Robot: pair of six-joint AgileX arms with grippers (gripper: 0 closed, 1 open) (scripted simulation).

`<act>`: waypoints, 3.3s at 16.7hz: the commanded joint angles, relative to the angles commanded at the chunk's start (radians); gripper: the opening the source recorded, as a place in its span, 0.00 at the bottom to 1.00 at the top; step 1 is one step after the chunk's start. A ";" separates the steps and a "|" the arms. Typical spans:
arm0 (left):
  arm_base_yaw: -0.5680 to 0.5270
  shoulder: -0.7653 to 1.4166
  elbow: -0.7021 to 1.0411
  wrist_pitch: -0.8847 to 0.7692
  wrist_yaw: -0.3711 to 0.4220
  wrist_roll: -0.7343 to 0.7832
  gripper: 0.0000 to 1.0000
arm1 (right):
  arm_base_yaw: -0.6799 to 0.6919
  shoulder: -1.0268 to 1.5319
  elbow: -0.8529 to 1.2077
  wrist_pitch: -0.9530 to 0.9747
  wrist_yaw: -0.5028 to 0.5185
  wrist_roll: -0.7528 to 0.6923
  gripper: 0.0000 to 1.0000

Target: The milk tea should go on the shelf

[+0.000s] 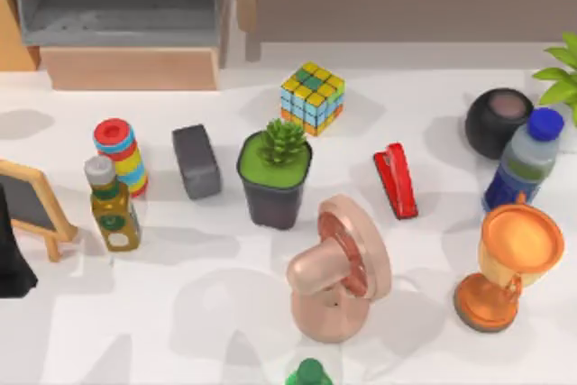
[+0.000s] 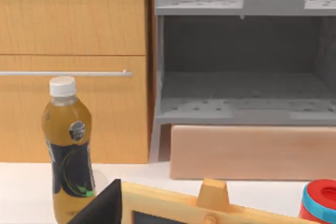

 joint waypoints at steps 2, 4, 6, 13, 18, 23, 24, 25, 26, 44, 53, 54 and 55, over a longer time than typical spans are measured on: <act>0.000 0.000 0.000 0.000 0.000 0.000 1.00 | -0.041 0.103 0.025 0.076 -0.039 0.001 1.00; 0.000 0.000 0.000 0.000 0.000 0.000 1.00 | -0.069 0.176 0.043 0.130 -0.066 0.002 1.00; 0.000 0.000 0.000 0.000 0.000 0.000 1.00 | -0.085 0.217 0.053 0.160 -0.081 0.003 1.00; 0.000 0.000 0.000 0.000 0.000 0.000 1.00 | -0.082 0.223 0.054 0.161 -0.079 0.003 1.00; 0.000 0.000 0.000 0.000 0.000 0.000 1.00 | 0.006 0.257 0.185 0.064 0.011 0.001 1.00; 0.000 0.000 0.000 0.000 0.000 0.000 1.00 | 0.085 0.289 0.300 -0.021 0.090 -0.001 1.00; 0.000 0.000 0.000 0.000 0.000 0.000 1.00 | 0.085 0.289 0.300 -0.021 0.090 -0.001 1.00; 0.000 0.000 0.000 0.000 0.000 0.000 1.00 | 0.085 0.289 0.300 -0.021 0.090 -0.001 1.00; 0.000 0.000 0.000 0.000 0.000 0.000 1.00 | 0.085 0.289 0.300 -0.021 0.090 -0.001 1.00; 0.000 0.000 0.000 0.000 0.000 0.000 1.00 | 0.085 0.289 0.300 -0.021 0.090 -0.001 0.00; 0.000 0.000 0.000 0.000 0.000 0.000 1.00 | 0.082 0.248 0.293 -0.054 0.089 0.001 0.00; 0.000 0.000 0.000 0.000 0.000 0.000 1.00 | 0.082 0.246 0.293 -0.055 0.089 0.001 0.00; 0.000 0.000 0.000 0.000 0.000 0.000 1.00 | 0.082 0.246 0.293 -0.055 0.089 0.001 0.00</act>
